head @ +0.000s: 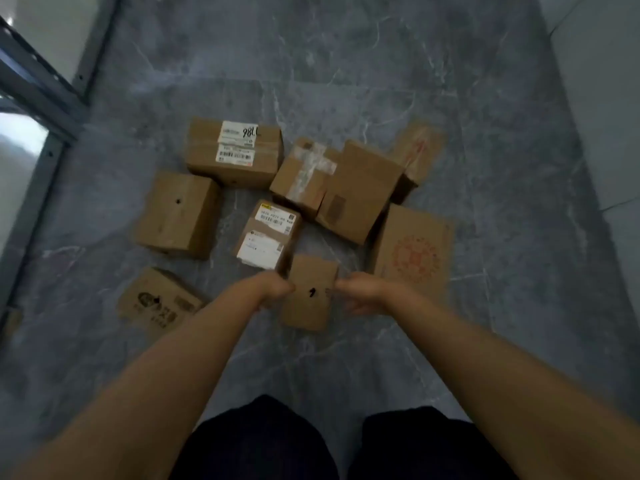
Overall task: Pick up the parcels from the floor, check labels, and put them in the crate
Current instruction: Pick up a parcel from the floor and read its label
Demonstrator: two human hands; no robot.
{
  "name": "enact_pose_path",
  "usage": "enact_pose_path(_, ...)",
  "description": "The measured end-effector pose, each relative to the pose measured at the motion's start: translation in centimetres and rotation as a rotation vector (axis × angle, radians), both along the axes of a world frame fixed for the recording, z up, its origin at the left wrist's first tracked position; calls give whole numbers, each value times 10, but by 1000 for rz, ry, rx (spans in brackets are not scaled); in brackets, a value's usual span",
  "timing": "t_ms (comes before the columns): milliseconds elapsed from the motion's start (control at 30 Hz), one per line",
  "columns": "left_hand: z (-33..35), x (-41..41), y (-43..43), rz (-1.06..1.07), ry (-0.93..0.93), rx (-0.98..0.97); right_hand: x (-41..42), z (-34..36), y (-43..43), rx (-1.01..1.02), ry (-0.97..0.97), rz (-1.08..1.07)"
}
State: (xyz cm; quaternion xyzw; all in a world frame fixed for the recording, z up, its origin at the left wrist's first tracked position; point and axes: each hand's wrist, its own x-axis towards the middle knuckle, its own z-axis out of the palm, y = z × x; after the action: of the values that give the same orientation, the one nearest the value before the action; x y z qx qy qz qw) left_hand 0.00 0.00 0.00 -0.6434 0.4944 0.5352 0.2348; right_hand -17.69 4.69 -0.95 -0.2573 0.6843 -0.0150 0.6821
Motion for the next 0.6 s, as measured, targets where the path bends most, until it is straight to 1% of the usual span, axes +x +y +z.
enact_pose_path(67, -3, -4, 8, -15, 64, 50, 11, -6, 3, 53, -80, -8)
enact_pose_path(133, -4, -9, 11, -4, 124, 65, 21, 1, 6, 52, -184, -53)
enact_pose_path(167, -1, -12, 11, -3, 148, 62, 23, 8, 6, 54, -191, -99)
enact_pose_path(233, 16, -17, 5, 34, 200, 24, 20, 30, -1, 43, -135, -197)
enact_pose_path(300, 46, -23, -1, 121, 255, -55, 15, 53, -4, -5, -37, -271)
enact_pose_path(367, 90, -30, -4, 237, 291, -120, 13, 93, -5, -108, 99, -389)
enact_pose_path(433, 143, -38, -10, 294, 280, -206, 13, 147, -8, -244, 122, -564)
enact_pose_path(467, 174, -42, -15, 308, 283, -260, 16, 183, -13, -291, 119, -605)
enact_pose_path(533, 243, -50, -28, 346, 316, -382, 18, 253, -26, -399, 151, -601)
enact_pose_path(600, 318, -57, -41, 442, 397, -467, 16, 324, -40, -504, 192, -532)
